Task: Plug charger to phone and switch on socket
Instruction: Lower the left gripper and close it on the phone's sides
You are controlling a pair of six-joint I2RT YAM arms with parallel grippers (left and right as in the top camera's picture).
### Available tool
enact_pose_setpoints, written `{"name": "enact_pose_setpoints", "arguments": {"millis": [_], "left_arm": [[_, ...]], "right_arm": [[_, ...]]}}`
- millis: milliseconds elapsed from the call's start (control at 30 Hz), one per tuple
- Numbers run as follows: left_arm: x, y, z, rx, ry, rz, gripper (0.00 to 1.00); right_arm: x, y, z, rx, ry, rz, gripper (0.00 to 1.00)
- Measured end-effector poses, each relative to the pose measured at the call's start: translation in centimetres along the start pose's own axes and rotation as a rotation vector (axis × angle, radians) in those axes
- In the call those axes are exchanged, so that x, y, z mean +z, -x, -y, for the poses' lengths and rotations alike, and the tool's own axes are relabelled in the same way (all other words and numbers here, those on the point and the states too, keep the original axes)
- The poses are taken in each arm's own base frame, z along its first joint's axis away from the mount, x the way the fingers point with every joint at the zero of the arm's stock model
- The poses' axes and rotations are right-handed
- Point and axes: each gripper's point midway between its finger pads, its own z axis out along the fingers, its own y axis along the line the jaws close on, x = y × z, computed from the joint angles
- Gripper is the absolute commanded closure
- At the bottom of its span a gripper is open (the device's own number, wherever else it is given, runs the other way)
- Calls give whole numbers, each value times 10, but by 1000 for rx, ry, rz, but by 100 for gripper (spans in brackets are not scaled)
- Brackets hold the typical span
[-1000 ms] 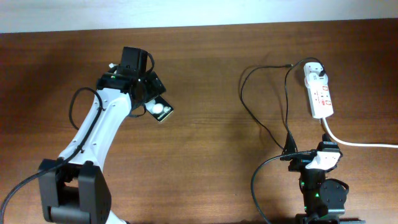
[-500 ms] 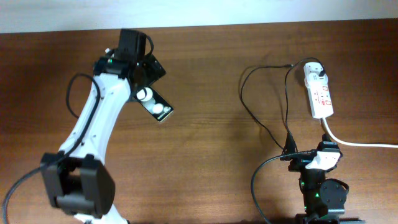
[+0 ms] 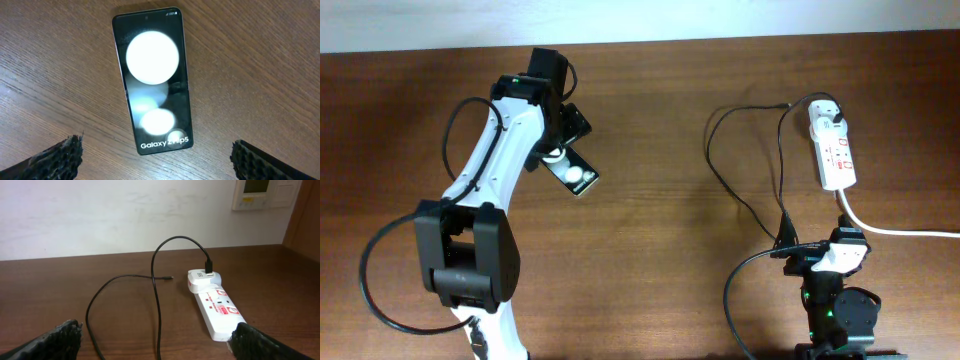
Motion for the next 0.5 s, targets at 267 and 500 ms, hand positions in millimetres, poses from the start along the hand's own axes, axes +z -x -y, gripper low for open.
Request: {"name": "enact_pose_setpoints", "arguments": {"millis": [267,500], "left_arm": [[-1,13,13,-8,-54,54,1],[-1,23,12,-12,-42,102,1]], "right_arm": [[0,0,0,1,0,0,1],[0,0,0,0,0,0,1]]}}
